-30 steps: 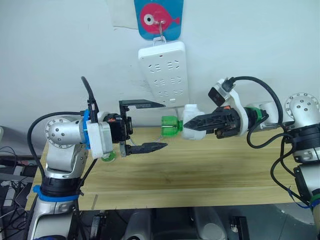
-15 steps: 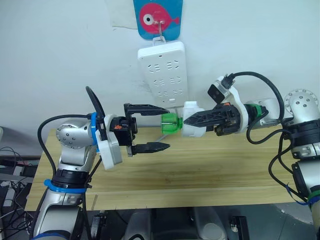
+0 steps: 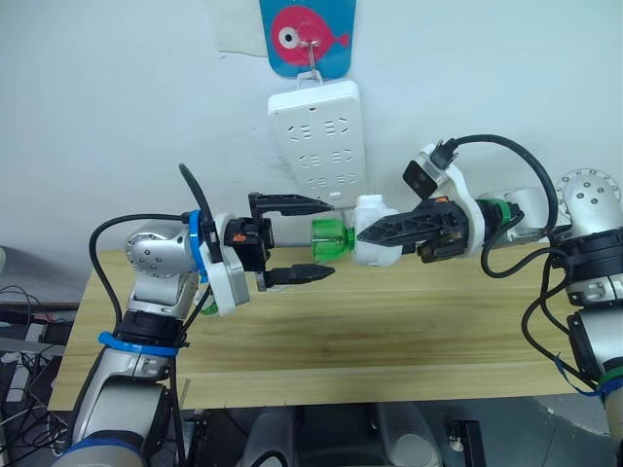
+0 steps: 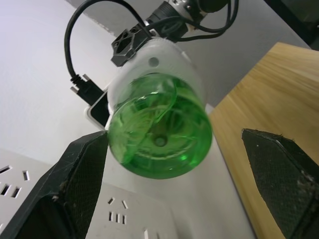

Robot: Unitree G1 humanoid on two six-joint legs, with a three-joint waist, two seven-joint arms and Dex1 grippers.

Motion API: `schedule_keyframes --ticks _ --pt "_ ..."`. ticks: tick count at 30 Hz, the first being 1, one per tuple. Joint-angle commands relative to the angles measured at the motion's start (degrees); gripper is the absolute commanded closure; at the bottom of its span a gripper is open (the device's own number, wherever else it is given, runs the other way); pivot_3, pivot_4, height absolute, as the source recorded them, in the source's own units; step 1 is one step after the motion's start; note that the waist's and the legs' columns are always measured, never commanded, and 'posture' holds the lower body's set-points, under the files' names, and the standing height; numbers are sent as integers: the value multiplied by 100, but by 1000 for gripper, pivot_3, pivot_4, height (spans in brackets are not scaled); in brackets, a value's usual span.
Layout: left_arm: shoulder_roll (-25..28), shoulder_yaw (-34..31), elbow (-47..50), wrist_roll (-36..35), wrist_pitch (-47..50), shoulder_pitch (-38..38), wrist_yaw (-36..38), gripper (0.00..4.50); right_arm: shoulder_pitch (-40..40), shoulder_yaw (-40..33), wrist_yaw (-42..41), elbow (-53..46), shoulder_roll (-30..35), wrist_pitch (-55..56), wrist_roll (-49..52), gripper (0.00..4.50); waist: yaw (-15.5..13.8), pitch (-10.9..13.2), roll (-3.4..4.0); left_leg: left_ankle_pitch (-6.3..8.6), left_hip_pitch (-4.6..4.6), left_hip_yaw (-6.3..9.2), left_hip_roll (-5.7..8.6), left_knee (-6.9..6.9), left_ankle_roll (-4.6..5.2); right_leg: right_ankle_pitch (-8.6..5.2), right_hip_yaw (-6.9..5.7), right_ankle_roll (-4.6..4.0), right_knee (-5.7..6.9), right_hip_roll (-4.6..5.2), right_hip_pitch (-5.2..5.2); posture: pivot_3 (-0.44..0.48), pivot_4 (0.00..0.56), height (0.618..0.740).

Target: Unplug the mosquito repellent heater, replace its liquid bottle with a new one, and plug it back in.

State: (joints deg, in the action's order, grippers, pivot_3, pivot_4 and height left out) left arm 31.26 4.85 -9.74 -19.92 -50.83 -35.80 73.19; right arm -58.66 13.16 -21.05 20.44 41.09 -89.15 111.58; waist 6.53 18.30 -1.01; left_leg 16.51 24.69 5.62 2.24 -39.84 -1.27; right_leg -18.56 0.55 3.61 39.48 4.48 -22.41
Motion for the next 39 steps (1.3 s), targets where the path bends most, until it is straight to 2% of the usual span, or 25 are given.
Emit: schedule_keyframes --ticks 1,11,14,17,32,35,39 --pt "-32 63 30 -13 -117 -131 -135 24 -135 -71 -71 -69 -9 -29 142 1305 0 0 0 0 0 0 0 0 0 0 0 0 0 0 0 -168 328 740" --pt "-14 177 213 -145 27 -158 -308 24 -118 -98 2 -44 -59 -7 142 1305 1 0 0 0 0 2 0 0 0 0 0 0 -1 2 0 -170 329 740" --pt "-15 188 324 -176 125 -152 -372 511 -94 -122 34 -57 -73 10 142 1305 1 0 0 0 0 2 0 0 0 0 0 0 -2 2 0 -171 327 740" --pt "7 195 400 -187 199 -123 -394 1325 -85 -144 69 -54 -92 20 142 1305 1 0 0 0 0 2 0 1 0 0 0 0 -2 2 0 -173 326 740" --pt "34 171 881 -209 614 -89 -539 1325 4 -259 225 -1 -141 59 142 1305 1 0 0 0 1 2 0 1 0 0 0 0 -3 2 0 -171 322 740" --pt "52 155 1021 -287 861 -58 -575 2148 24 -291 253 -4 -148 54 142 1305 1 0 0 0 1 1 0 1 0 0 0 0 -3 3 0 -172 322 740" --pt "70 111 1252 -486 1594 -23 -679 2193 74 -309 280 -53 -135 56 142 1305 1 0 0 0 1 2 0 1 0 0 0 0 -2 2 0 -171 321 740"
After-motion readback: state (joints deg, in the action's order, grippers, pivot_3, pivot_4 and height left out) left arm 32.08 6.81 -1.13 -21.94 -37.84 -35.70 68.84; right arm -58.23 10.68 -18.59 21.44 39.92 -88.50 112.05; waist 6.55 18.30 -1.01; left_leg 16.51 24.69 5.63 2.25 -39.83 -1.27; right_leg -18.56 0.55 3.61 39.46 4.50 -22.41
